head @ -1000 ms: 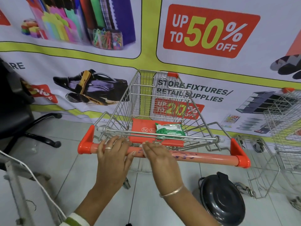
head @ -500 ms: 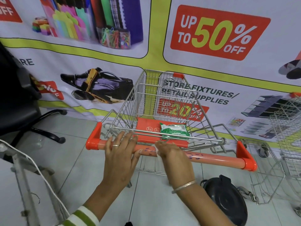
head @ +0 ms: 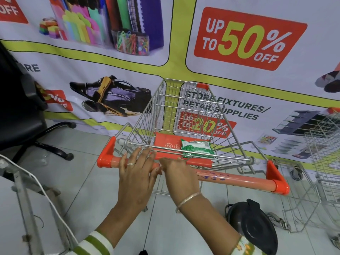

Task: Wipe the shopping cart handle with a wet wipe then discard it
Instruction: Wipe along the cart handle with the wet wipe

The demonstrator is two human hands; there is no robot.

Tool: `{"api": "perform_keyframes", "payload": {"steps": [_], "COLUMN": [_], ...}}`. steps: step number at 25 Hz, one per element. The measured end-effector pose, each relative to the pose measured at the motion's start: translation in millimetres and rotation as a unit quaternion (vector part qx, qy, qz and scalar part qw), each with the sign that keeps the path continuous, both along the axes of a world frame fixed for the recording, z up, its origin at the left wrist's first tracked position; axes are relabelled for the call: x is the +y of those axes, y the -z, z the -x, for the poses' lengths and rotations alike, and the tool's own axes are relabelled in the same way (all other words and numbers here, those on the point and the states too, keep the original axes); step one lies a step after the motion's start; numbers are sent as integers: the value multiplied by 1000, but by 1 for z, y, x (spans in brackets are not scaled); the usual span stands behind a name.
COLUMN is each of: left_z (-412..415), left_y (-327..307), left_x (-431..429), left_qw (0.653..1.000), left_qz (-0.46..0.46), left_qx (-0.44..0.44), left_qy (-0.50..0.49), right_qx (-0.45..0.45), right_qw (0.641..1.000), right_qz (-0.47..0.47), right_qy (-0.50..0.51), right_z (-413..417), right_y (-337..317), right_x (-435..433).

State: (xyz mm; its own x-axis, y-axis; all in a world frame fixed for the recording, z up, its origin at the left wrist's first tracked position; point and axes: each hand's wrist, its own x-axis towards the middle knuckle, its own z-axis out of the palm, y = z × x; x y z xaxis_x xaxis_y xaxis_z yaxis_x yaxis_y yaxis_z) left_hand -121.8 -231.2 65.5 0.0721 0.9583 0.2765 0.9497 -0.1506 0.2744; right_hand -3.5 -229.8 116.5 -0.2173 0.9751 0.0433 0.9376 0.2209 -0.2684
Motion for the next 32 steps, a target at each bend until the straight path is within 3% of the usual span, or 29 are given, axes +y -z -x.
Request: {"api": "perform_keyframes", "payload": {"steps": [12,15,18,22,28,32], "left_z": [-2,-3,-2,-5,-21,-22], "left_y": [3,3,4,1,-1,-1], "left_x": [-2,-1,-2,-1,10,9], "left_qw": [1000,1000,1000,999,1000,999], "left_qz": [-13,-16,-23,-27,-27,-35], "left_qx": [-14,-21,-20,-23,-1,-10], "left_qy": [-2,-5,-5,-1,-6,-7], "right_qx": [17,10,20,51,87,85], "right_qw": [992,997,998,985,989,988], "right_qz": [126,70,-48,-166,-115,-119], "right_qy": [18,31,-25,11,19,45], "right_z": [-28,-25,-5,-62,-14,-40], "right_y": [6,5,15,35,28,30], "right_x": [23,17,-3,-27,-12,-12]}}
